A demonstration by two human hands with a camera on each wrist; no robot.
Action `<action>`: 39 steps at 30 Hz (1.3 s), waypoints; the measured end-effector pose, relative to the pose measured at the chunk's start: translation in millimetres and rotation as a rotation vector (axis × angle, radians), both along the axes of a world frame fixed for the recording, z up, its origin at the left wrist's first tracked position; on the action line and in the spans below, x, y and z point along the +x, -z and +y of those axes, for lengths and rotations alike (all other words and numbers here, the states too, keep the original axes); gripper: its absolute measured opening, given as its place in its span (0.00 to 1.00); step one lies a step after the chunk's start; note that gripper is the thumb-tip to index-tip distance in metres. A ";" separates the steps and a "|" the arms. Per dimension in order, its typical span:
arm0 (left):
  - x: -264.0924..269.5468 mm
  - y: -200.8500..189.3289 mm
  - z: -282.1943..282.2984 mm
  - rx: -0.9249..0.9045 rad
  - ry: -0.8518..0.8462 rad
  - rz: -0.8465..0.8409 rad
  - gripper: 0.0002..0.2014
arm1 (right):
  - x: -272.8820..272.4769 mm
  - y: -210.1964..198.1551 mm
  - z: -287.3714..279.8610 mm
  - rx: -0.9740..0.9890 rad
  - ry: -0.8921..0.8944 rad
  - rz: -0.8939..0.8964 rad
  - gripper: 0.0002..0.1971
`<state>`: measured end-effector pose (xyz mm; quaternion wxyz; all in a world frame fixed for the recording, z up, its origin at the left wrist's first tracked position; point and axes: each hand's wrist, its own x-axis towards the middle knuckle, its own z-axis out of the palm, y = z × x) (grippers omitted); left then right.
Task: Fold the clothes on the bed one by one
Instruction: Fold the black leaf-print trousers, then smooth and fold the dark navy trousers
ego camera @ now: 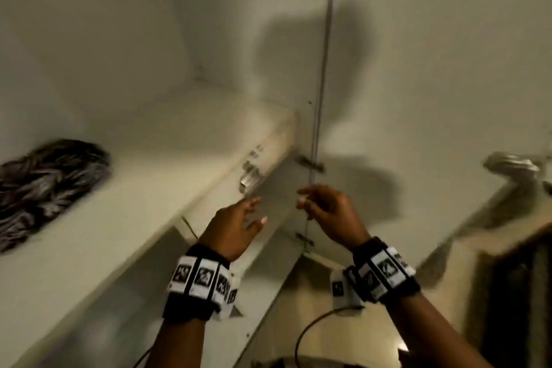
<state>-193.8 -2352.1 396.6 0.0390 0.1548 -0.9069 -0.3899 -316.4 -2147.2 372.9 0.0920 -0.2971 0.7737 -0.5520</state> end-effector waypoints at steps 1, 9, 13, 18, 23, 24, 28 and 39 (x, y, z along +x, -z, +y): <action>-9.9 8.1 24.7 -0.004 0.065 -0.046 0.24 | 0.5 5.4 25.6 -0.012 0.043 -0.051 0.09; -22.0 127.1 327.8 -0.023 0.673 -0.423 0.22 | 117.4 132.4 317.2 -0.020 0.725 -0.486 0.05; 4.4 166.8 480.3 -0.197 1.025 -0.520 0.21 | 212.4 188.0 440.5 -0.125 1.114 -0.716 0.04; 61.4 204.2 636.1 -0.427 1.440 -0.552 0.18 | 324.5 217.8 548.3 -0.178 1.511 -0.857 0.03; 107.2 220.8 759.7 -0.579 1.731 -0.509 0.20 | 402.3 265.5 617.8 -0.316 1.733 -1.011 0.08; 110.7 229.1 780.6 -0.613 1.764 -0.485 0.19 | 415.2 285.2 630.3 -0.327 1.767 -1.052 0.11; 126.6 263.4 883.6 -0.708 1.961 -0.484 0.17 | 458.4 282.8 693.5 -0.546 1.936 -1.174 0.08; 65.4 369.1 1166.5 -0.795 1.730 -0.784 0.09 | 497.9 321.5 965.5 -0.774 1.896 -1.406 0.09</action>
